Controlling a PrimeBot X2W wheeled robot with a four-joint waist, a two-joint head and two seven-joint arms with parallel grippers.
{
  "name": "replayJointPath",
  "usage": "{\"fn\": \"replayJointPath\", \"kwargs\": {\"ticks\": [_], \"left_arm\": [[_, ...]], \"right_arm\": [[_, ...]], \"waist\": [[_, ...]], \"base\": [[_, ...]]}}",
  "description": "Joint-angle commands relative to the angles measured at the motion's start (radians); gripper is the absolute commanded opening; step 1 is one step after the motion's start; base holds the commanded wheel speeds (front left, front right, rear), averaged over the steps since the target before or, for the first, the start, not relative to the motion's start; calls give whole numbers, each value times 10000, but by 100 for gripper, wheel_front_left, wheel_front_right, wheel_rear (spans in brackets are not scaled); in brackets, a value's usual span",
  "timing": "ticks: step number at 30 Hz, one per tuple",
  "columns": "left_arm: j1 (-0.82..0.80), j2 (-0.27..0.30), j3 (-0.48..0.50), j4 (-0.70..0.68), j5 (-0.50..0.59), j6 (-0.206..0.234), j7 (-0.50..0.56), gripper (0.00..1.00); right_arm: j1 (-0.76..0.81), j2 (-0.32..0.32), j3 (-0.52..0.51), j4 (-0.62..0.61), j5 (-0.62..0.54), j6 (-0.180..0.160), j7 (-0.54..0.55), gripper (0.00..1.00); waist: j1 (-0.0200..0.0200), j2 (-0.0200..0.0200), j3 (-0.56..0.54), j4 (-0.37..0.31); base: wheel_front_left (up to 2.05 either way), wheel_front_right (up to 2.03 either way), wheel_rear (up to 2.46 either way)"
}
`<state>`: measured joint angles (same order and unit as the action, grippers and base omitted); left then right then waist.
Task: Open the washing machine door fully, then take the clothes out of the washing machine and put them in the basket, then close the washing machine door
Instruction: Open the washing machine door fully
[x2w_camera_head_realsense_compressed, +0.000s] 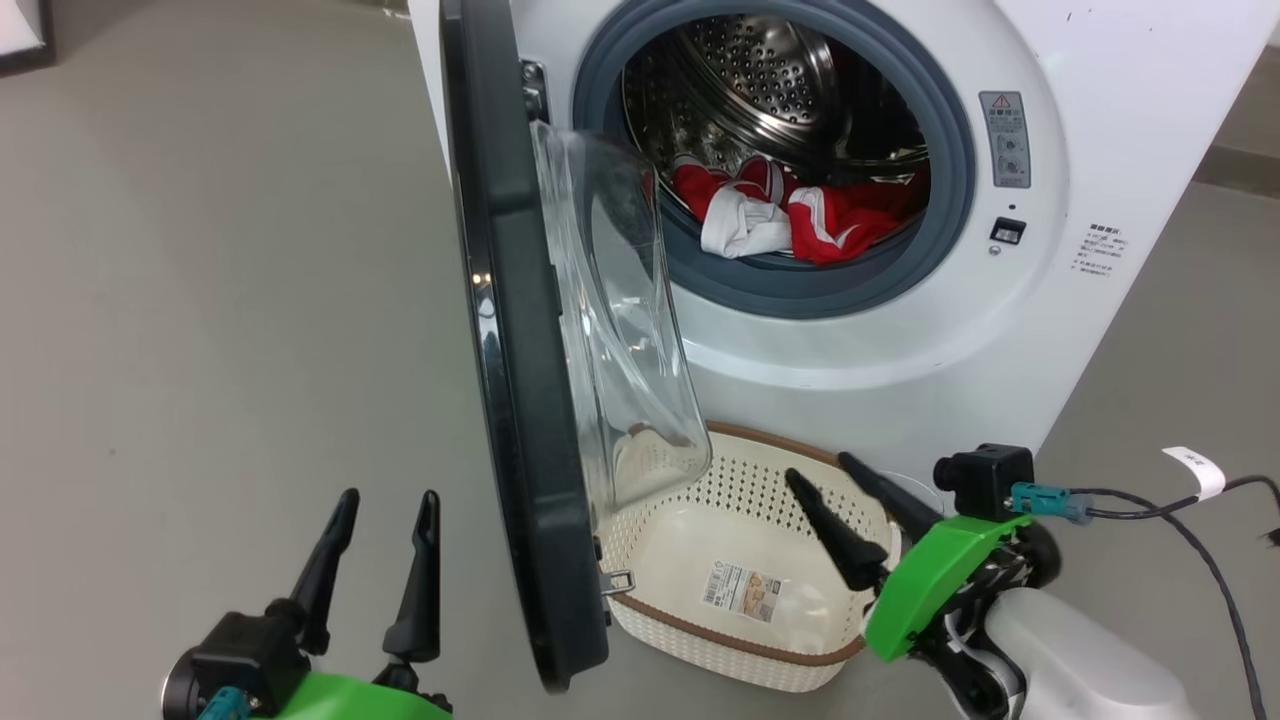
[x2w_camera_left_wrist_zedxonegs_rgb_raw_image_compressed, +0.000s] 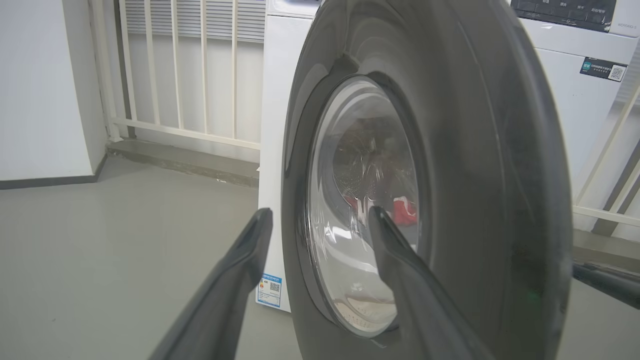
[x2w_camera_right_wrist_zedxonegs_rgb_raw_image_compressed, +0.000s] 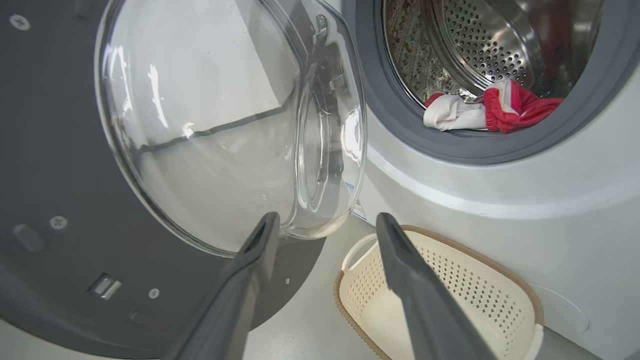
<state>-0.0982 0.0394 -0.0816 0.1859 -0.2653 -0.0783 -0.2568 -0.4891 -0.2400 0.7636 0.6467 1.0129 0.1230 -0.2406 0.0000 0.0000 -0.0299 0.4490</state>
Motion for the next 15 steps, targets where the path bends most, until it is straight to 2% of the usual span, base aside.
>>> {"fn": "replayJointPath", "kwargs": {"ticks": [1, 4, 10, 15], "left_arm": [[-40, 108, 313, -209, 33, 48, -49, 100], [20, 108, 352, -204, 58, 56, -49, 100], [91, 108, 340, -207, 99, 38, -49, 100], [132, 108, 322, -199, 96, 24, -49, 100]], "right_arm": [[-309, 104, -53, 53, -452, 77, -178, 100], [-181, 375, -1243, 54, -1822, 77, -205, 100], [1177, 1232, -4339, -936, -4974, 77, -209, 100], [2259, 1766, -5971, -1983, -6682, 77, -210, 100]], "waist": [[0, 0, -46, 10], [0, 0, -94, 1], [0, 0, -172, 77], [0, 0, -214, 140]], "base": [[0, 0, 0], [0, 0, 0], [0, 0, 0], [0, 0, 0]]}}
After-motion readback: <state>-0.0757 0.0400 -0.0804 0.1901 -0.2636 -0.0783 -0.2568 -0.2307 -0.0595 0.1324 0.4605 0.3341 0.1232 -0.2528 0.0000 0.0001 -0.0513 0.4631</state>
